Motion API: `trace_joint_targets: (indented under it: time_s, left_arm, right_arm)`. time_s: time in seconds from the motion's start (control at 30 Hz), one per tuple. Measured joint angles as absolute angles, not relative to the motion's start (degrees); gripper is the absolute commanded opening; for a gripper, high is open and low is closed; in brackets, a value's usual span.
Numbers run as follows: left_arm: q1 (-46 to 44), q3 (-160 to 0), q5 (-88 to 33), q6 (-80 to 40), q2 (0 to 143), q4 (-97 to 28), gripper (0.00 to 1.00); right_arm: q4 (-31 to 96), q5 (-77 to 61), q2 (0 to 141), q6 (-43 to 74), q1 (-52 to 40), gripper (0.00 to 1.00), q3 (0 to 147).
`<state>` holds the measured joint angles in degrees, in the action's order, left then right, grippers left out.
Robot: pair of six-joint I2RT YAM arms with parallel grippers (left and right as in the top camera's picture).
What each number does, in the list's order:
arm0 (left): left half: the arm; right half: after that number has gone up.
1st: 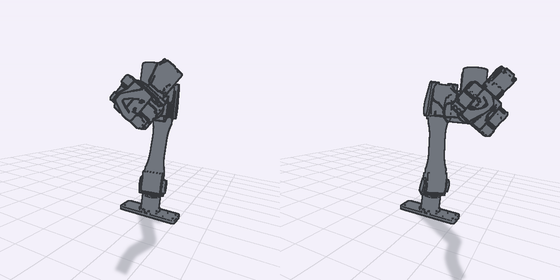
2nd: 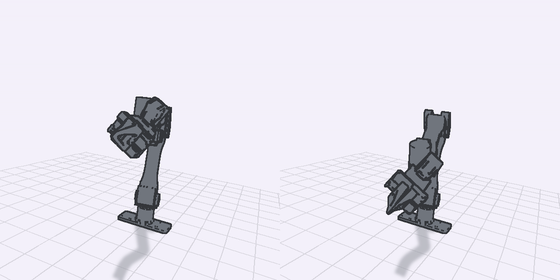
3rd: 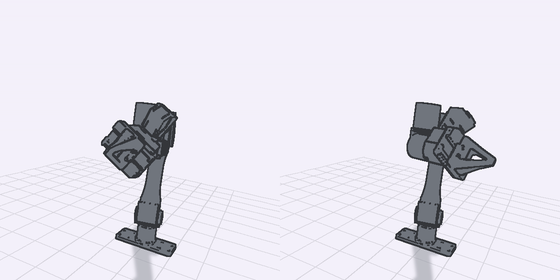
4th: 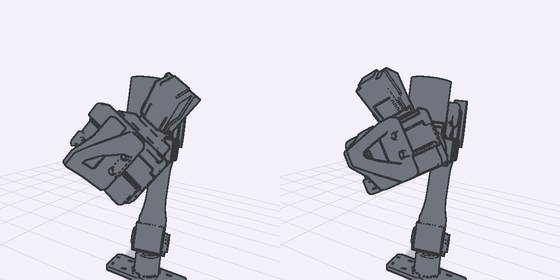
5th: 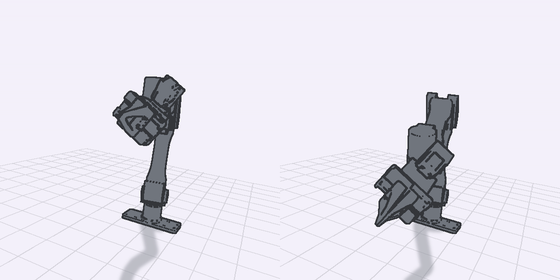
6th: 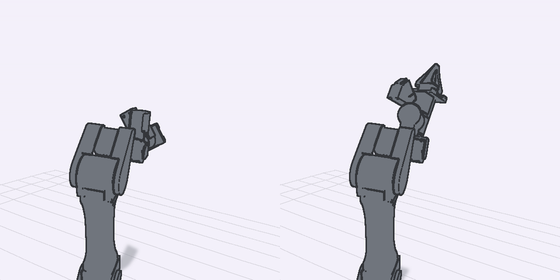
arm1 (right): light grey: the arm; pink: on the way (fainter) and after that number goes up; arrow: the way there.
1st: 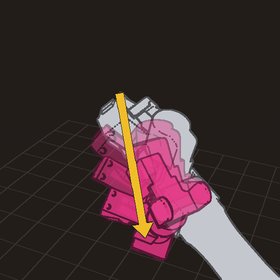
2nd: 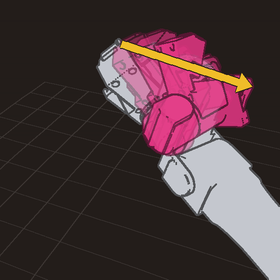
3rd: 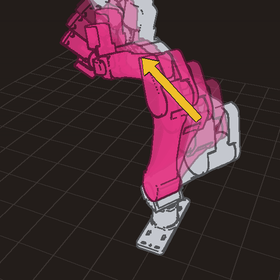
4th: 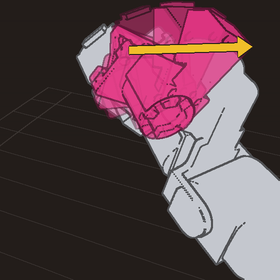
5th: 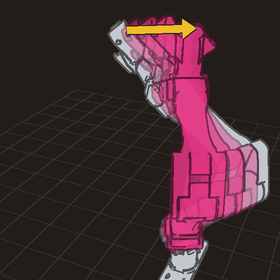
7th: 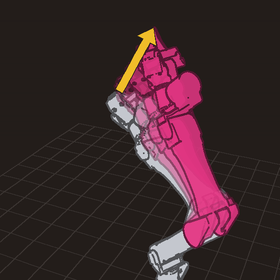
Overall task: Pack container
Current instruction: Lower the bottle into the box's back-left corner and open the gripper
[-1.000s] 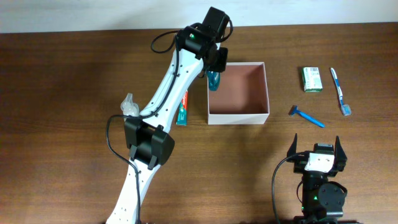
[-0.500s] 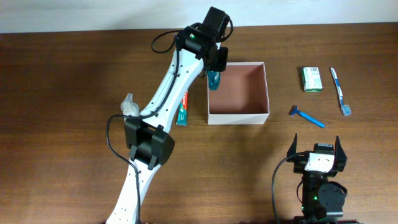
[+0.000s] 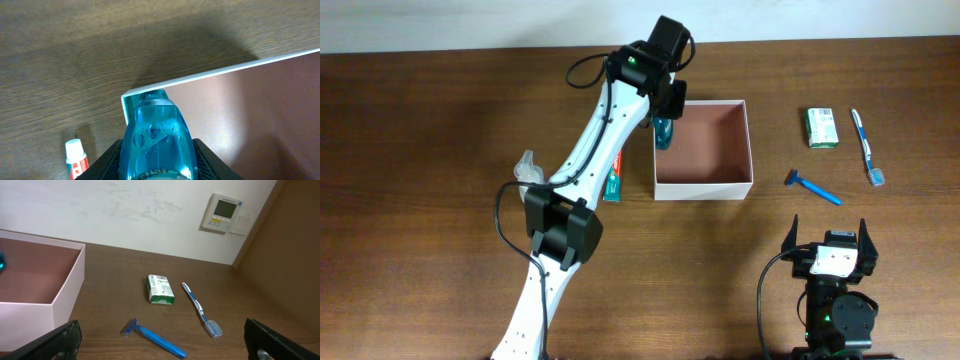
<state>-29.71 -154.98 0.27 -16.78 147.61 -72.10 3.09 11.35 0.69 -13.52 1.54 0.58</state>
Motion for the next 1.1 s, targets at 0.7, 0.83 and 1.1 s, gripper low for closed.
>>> trace_joint_targets:
  time_s: [0.7,0.83,1.1]
  left_arm:
    - [-29.7,-154.9,0.3,-16.8,148.3,-70.8,0.36]
    - [-29.7,-154.9,0.3,-16.8,148.3,-70.8,0.37]
    - [-29.7,-154.9,0.3,-16.8,148.4,-70.5,0.44]
  right_arm:
    - [3.1,11.4,0.7,-13.5,1.5,0.99,0.6]
    - [3.1,11.4,0.7,-13.5,1.5,0.99,0.6]
    - [3.1,11.4,0.7,-13.5,1.5,0.99,0.6]
